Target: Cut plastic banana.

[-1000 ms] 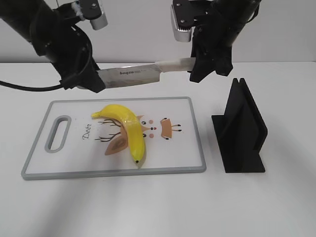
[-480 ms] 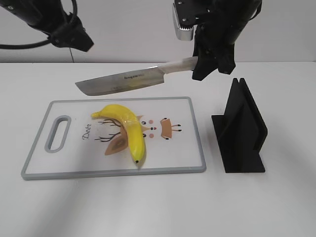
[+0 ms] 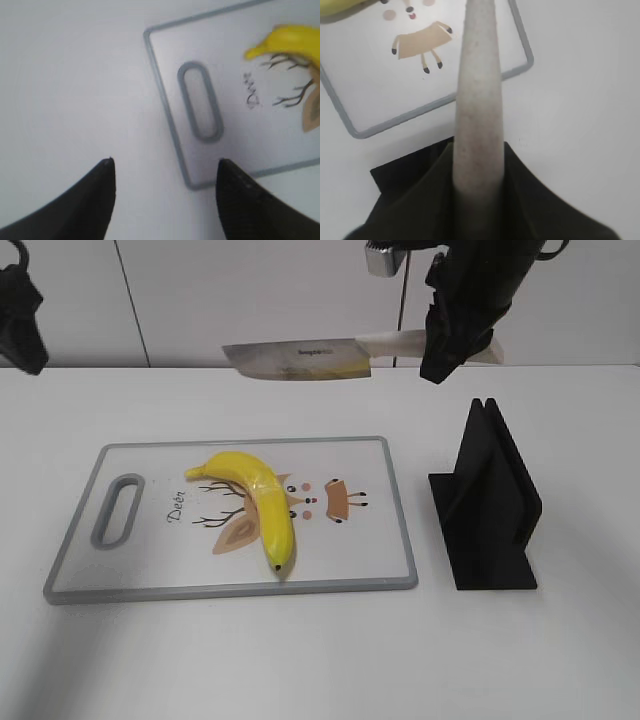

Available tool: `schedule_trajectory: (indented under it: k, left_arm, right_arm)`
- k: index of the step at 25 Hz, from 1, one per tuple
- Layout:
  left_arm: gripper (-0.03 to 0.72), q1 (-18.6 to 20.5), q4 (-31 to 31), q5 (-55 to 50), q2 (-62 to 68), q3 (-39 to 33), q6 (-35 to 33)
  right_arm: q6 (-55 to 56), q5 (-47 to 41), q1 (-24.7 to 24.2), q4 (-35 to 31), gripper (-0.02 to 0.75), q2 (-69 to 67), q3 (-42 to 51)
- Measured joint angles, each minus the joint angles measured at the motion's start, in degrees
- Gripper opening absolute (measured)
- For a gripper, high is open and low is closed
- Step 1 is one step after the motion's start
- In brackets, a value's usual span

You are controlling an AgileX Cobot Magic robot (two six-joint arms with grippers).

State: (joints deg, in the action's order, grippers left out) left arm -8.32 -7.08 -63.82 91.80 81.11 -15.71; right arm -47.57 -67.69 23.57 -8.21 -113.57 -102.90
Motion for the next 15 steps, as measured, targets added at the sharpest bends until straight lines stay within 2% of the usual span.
schedule_trajectory:
  k: [3, 7, 15]
  left_arm:
    - [0.593, 0.11, 3.50, -4.83, -0.14, -0.02, 2.56]
    - [0.585, 0.13, 4.27, -5.50, -3.50, -3.47, 3.64]
    - [0.583, 0.13, 4.51, -5.75, -20.35, -19.98, 4.13]
  right_arm:
    - [7.82, -1.88, 0.00, 0.52, 0.169, 1.21, 0.00]
    - [16.69, -2.22, 0.00, 0.32, 0.169, 3.40, 0.00]
    - [30.87, -2.26, -0.05, -4.68, 0.169, 11.35, 3.02]
